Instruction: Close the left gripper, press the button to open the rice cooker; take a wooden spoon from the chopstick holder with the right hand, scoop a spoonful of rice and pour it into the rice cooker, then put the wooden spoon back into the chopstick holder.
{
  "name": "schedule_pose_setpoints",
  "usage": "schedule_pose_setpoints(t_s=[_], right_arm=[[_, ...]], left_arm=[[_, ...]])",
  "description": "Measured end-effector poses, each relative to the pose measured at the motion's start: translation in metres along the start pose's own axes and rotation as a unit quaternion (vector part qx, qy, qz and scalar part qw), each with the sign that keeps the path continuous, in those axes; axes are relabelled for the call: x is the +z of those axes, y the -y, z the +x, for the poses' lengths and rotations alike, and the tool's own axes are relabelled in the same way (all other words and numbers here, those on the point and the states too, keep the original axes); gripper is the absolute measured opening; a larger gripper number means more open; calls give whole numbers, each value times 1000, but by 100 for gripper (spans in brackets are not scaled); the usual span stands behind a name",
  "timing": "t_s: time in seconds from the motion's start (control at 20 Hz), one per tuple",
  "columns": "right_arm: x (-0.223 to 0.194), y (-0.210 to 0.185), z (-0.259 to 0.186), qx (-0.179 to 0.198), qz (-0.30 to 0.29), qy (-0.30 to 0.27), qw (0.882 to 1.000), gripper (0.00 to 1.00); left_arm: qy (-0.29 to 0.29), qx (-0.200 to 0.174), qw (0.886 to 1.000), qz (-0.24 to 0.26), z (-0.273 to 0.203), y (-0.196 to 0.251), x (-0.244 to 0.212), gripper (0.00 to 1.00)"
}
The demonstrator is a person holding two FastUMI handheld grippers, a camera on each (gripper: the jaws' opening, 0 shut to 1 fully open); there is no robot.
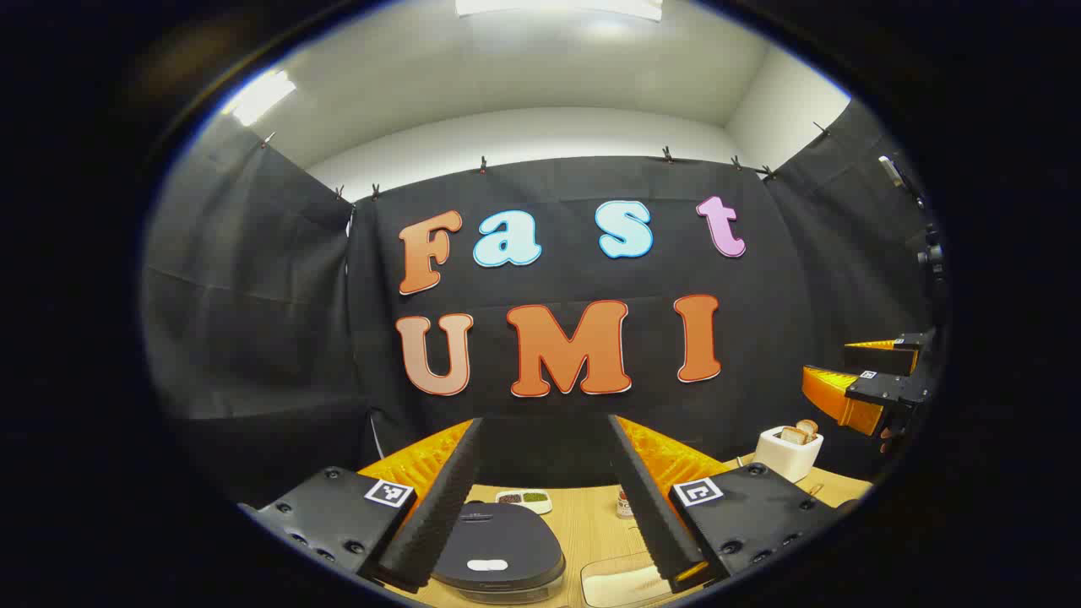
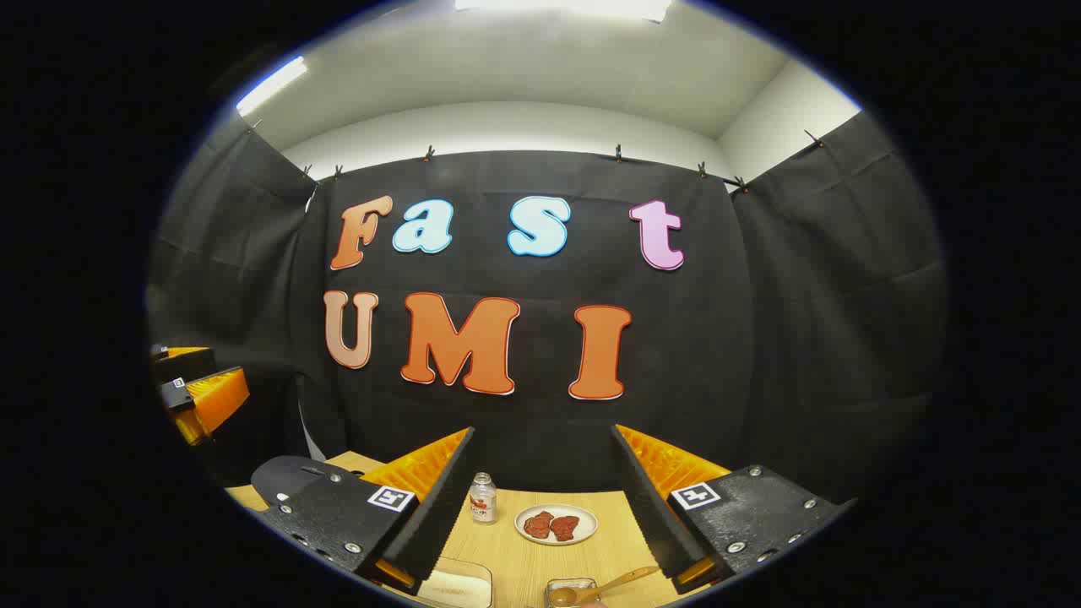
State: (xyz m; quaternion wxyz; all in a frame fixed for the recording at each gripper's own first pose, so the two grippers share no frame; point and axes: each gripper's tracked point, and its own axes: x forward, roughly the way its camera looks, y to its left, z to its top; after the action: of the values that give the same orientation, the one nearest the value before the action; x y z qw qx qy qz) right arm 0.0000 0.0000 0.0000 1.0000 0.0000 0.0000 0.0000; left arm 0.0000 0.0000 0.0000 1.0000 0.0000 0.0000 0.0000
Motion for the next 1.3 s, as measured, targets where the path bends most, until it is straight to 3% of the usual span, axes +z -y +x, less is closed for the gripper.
schedule_pose_setpoints(t_s=[0.55, 0.6, 0.7, 0.75, 0.8, 1.3], right_arm=[[7, -9, 5, 15, 6, 5, 1000, 95], [8, -9, 5, 16, 5, 5, 1000, 95], [10, -10, 6, 19, 1, 10, 1000, 97], [11, -11, 7, 21, 0, 11, 1000, 96], [10, -11, 7, 20, 0, 11, 1000, 96], [-2, -5, 14, 20, 6, -4, 1000, 96]], left_arm=[[6, -6, 1000, 7, 7, 12, -1, 94], [5, -7, 1000, 7, 7, 12, -3, 99], [5, -3, 1000, 8, 8, 11, -2, 94], [6, -1, 1000, 9, 9, 10, -1, 99], [6, 1, 1000, 10, 8, 9, -2, 94], [-5, 30, 999, 14, 9, -4, -9, 94]])
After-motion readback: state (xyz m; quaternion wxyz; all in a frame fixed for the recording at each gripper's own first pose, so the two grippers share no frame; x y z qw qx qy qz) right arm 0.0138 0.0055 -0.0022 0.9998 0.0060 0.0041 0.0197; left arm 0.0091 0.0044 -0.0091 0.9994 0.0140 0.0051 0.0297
